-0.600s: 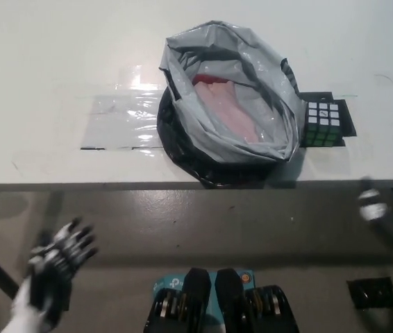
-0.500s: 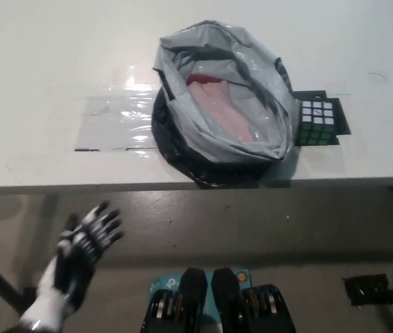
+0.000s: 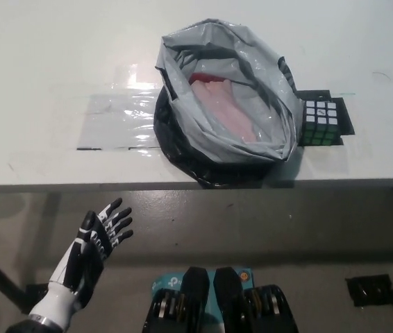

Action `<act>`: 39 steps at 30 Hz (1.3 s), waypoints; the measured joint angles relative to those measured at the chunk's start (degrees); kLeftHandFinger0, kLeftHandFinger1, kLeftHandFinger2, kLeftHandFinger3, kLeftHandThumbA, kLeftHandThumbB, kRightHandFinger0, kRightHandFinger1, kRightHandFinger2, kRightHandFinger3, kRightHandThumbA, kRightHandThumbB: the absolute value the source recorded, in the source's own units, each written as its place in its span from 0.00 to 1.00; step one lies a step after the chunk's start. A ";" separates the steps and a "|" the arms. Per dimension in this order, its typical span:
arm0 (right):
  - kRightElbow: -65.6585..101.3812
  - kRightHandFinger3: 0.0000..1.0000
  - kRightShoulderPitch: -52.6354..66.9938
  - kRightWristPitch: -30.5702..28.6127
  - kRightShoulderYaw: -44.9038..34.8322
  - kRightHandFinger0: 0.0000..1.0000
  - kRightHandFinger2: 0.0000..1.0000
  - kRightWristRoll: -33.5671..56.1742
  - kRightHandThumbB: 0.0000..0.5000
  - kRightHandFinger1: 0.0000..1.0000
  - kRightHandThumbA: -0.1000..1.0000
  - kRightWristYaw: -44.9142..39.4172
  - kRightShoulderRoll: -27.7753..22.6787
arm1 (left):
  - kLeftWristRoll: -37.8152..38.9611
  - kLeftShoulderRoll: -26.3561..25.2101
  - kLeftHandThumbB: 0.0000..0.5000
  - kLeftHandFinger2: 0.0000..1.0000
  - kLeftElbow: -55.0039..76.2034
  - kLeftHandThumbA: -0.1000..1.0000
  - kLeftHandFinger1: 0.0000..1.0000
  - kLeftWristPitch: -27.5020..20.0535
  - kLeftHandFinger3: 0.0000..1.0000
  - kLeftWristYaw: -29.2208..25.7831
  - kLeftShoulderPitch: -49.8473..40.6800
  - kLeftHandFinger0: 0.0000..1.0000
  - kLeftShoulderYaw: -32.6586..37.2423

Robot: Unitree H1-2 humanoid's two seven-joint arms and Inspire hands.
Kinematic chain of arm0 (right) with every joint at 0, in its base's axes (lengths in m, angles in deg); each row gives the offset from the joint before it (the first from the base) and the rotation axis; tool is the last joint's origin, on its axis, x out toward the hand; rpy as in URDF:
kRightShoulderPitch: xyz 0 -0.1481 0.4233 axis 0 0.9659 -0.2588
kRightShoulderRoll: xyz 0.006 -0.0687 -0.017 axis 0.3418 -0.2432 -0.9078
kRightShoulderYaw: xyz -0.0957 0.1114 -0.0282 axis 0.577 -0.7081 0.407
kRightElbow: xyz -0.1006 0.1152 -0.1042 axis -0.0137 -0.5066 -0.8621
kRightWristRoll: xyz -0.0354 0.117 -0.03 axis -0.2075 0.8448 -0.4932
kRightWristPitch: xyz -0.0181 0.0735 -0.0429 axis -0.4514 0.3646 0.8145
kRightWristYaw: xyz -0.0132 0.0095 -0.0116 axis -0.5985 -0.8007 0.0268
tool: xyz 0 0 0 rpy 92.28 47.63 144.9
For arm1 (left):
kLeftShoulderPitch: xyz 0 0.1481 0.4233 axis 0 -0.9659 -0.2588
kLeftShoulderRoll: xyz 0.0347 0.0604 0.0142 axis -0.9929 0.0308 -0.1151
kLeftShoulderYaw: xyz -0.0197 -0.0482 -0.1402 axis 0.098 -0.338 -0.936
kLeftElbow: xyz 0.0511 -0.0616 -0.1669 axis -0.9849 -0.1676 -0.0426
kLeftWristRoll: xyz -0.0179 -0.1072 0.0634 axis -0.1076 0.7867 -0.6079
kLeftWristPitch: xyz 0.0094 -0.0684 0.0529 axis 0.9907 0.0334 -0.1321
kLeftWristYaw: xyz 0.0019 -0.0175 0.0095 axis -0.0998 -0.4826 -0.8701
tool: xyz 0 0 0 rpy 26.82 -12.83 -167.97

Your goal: Use the right hand to pick up a rubix's cube and place it into a plastic bag and lift the bag

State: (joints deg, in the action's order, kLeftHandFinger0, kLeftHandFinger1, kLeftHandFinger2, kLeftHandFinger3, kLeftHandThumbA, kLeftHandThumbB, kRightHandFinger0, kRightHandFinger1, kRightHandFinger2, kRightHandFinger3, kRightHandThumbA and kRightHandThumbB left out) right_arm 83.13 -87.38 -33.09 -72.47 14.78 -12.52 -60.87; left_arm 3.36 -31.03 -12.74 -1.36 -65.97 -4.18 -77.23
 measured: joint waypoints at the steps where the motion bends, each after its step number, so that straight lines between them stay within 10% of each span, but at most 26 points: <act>1: -0.91 1.00 -1.40 0.77 0.70 1.00 1.00 0.15 0.81 1.00 0.93 -1.03 -1.47 | 0.00 0.00 0.47 1.00 -0.04 0.99 1.00 0.00 1.00 0.01 -0.06 1.00 -0.08; 11: -16.93 1.00 -19.47 6.85 12.89 1.00 1.00 0.41 0.99 1.00 1.00 -12.69 -8.50 | 0.00 0.00 0.51 1.00 -0.42 1.00 1.00 -0.02 1.00 0.02 -0.31 1.00 -1.15; 39: -65.62 1.00 -57.01 9.48 46.18 1.00 1.00 -6.90 1.00 1.00 0.93 -43.82 -3.61 | 0.10 -1.45 0.52 1.00 0.27 1.00 1.00 -0.15 1.00 0.19 -1.09 1.00 -3.63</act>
State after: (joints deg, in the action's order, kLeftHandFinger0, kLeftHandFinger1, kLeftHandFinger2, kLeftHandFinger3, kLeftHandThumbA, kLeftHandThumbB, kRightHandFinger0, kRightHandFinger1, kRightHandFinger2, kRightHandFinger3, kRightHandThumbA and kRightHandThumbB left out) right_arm 17.51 -144.40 -23.61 -26.29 7.88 -56.34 -64.47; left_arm 3.46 -32.48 -12.47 -1.51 -65.78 -5.27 -80.86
